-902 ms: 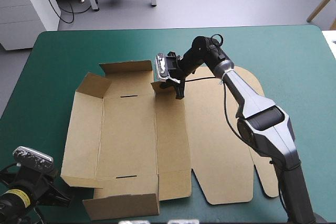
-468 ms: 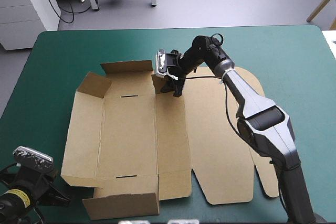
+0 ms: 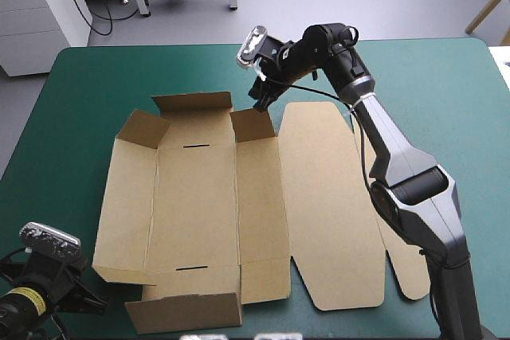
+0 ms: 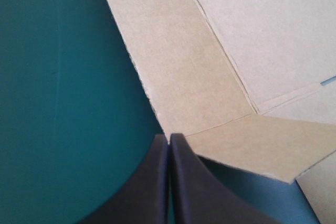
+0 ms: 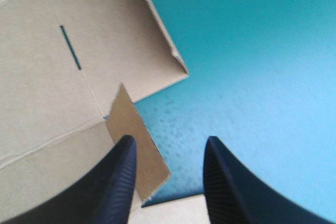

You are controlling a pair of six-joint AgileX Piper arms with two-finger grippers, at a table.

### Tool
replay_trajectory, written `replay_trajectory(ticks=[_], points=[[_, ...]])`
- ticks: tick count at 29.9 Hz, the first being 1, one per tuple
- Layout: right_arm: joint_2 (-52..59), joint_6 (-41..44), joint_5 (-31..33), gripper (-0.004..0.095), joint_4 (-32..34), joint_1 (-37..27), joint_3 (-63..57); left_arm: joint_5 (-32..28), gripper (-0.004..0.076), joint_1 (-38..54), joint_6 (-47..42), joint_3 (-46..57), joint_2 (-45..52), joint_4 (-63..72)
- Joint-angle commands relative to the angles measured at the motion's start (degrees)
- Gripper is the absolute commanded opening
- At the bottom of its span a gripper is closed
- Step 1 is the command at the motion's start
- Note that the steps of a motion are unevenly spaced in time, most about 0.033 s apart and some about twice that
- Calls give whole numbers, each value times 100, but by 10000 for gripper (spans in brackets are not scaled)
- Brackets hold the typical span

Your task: Fold the box

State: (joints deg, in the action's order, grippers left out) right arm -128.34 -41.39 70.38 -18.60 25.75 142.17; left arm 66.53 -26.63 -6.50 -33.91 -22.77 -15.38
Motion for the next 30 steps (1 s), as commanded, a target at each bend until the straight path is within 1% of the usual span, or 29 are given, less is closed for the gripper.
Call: replay_trajectory(ticks=[1, 3, 4, 6, 10, 13, 16, 21, 25, 30], points=[[623, 1239, -152, 156, 881, -18, 189, -191, -10, -11, -72, -174, -78, -81], [752, 1781, -152, 32, 1356, -18, 178, -191, -10, -11, -72, -174, -78, -81], [806, 1999, -142, -13, 1536, -18, 167, -191, -10, -11, -72, -174, -78, -81], [953, 2313, -142, -19, 1860, -18, 167, -191, -10, -11, -72, -174, -78, -81], [1309, 2556, -142, -19, 2183, -18, -1, -191, -10, -11, -72, -174, -78, -81], [1630, 2660, -142, -19, 2462, -18, -410, -191, -10, -11, -72, -174, -78, -81], [2004, 2993, -142, -19, 2766, -77, -1091, -230, -10, -11, -72, -174, -78, -81], [2796, 3119, -142, -19, 2595, -374, -2486, -252, -10, -11, -72, -174, -78, -81], [3551, 3119, -154, -19, 2514, -778, -3736, -252, -10, -11, -72, -174, -78, -81], [4670, 3108, -623, -19, 2251, -1472, -5322, -265, -10, -11, -72, -174, -78, -81]])
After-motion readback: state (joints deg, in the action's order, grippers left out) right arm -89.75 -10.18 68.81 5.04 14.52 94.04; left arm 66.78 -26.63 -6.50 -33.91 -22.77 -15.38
